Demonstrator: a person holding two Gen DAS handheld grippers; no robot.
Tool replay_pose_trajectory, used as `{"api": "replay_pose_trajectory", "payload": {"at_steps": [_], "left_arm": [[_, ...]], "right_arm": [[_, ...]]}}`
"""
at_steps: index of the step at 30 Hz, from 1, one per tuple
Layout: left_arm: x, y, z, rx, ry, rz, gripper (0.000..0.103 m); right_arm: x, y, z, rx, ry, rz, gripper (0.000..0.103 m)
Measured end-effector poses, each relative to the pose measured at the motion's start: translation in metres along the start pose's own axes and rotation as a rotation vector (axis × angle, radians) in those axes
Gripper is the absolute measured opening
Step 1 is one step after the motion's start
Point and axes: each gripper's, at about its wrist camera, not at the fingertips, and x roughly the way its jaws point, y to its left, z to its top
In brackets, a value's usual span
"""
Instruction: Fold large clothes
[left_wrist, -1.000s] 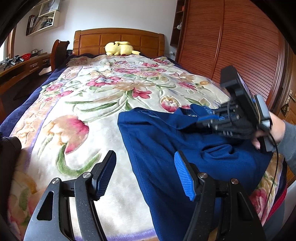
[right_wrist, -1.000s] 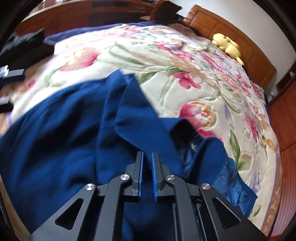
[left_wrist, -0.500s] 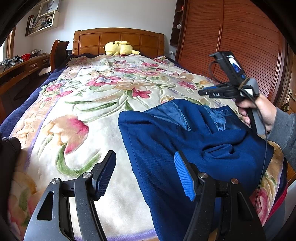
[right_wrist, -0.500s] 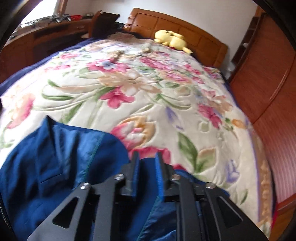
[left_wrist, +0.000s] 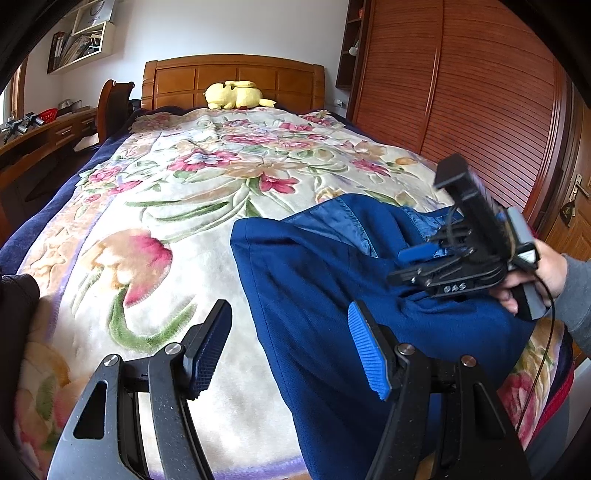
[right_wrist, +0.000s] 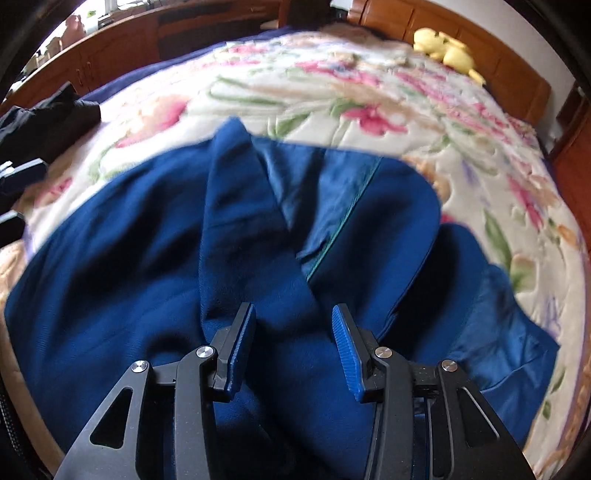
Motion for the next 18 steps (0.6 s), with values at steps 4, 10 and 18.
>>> {"api": "replay_pose_trajectory", "payload": {"at_steps": [4,10,18], "left_arm": [[0.0,-0.001,0.0,0.0,0.001,-0.001,0.066],[0.001,-0.003,-0.001,0.006,0.002,-0.006,0.066],[0.001,-0.004,-0.001,0.005,0.0,-0.009,0.066]], "right_arm": [[0.019,-0.009,0.002,0.04,0.015,0.015,0.048],[0.026,-0.018,-0.002,0.08,-0.014,0.039,0.05],[-0.007,-0.002,0.007,-0.101,-0.007,-0.063,0.003]]}}
